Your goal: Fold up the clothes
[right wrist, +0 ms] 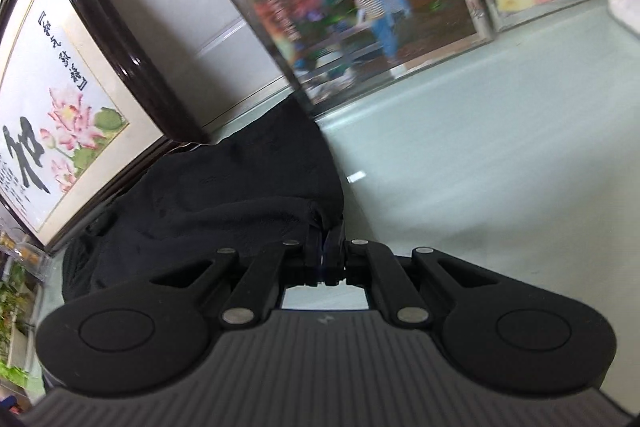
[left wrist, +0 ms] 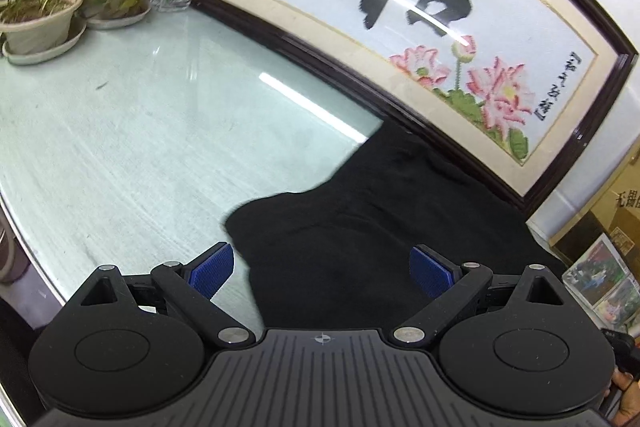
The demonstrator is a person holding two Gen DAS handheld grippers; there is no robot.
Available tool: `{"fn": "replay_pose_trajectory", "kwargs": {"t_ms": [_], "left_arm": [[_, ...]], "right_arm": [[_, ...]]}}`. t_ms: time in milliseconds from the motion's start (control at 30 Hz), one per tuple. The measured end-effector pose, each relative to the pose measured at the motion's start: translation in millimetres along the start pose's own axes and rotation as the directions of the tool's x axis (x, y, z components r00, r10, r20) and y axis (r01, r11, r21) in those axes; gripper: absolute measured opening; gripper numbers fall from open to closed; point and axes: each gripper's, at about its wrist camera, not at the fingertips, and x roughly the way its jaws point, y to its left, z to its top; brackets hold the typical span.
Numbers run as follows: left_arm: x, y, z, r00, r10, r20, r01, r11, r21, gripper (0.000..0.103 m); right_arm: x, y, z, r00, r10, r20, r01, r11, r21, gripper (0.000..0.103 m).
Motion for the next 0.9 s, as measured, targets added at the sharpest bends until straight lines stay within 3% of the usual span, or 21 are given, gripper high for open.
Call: {"fn": "replay_pose_trajectory", "kwargs": {"t_ms": [167,300,467,533,900], "left_arm": [[19,12,-2,0.999,-0.001,-0.042,0.000,1.000,-0.027,0.097],[38,22,-4,0.997,0.000,-0.071,-0.005,0.998,-0.063,0.097],[61,36,-4,0.996,-0.007,-0.090,-0.004,0.993,-0.117,0.097],[67,39,-2,0.996,-0.017,-0.089,0.005,0.991,-0.134,0.097],[96,56,-8,0.994,-0.054,-0.098,0.030,0.973,-0.231,0.097]], "right_arm": [[-23,-10,0,1.000,-0.009,0.022,0.010,1.000,-0.019,0.011],[-52,-16,-4,0.997,-0.035,0.073,0.038,0.998,-0.041,0.035],[-95,-16,-18,0.990,0.023,0.138,-0.013,0.997,-0.074,0.043],[-113,-16,-23,0.985,0.047,0.164,-0.033,0.996,-0.089,0.056],[-161,-4,-41,0.963,0.130,0.237,-0.103,0.987,-0.127,0.059]]}}
